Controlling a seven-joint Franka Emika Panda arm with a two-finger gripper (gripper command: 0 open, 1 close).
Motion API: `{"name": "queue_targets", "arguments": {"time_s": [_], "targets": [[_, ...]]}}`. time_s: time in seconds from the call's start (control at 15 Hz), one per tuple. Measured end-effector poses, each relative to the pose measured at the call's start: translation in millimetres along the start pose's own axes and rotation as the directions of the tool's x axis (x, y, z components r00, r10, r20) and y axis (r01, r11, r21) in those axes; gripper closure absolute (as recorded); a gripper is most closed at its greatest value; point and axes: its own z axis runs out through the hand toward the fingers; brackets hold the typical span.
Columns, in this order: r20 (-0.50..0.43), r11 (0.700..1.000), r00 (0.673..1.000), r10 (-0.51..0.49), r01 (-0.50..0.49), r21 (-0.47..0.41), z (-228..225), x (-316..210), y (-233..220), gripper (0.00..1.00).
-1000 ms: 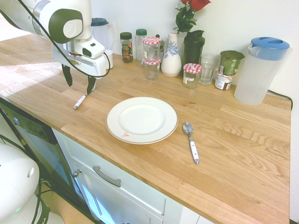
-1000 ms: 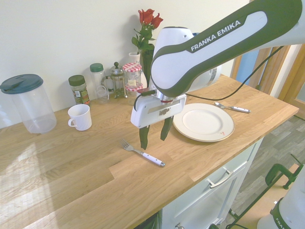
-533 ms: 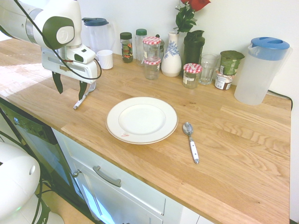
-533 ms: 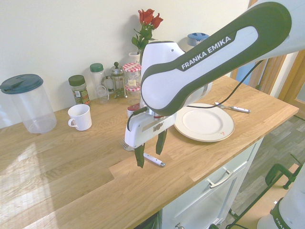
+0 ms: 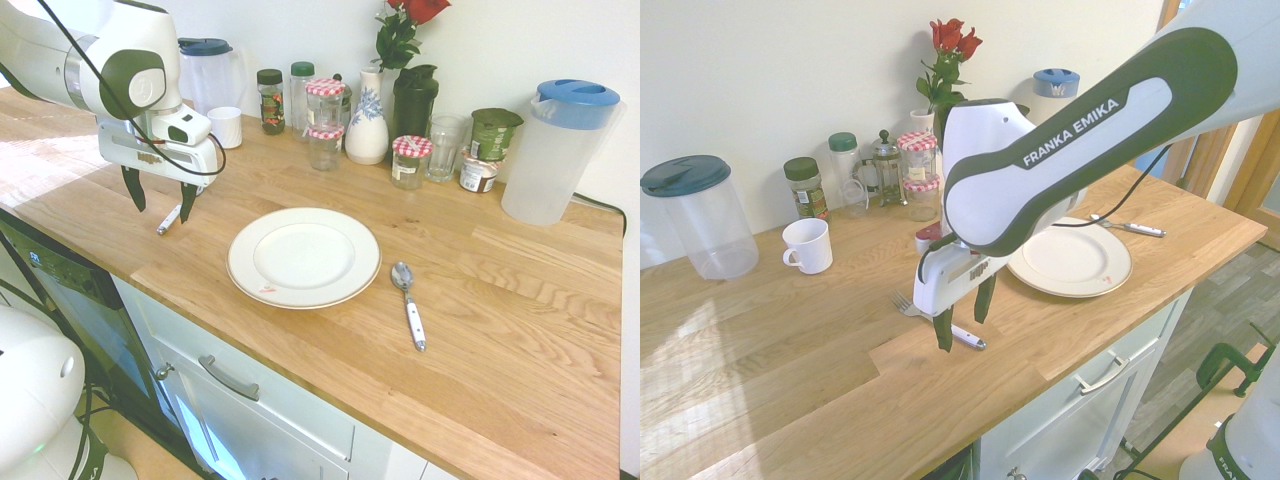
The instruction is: Put the fork into the plate
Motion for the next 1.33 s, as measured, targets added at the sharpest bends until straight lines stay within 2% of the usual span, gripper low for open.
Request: {"name": "queue_targets", "arguments": {"time_s": [0.47,1.33], "targets": [[-0.028,0.999,0.998,-0.048,0.047,-0.022,11,-5,-1,1.0],[-0.043,0.997,0.996,-0.074,0.072,-0.026,11,-10,-5,1.0]]}}
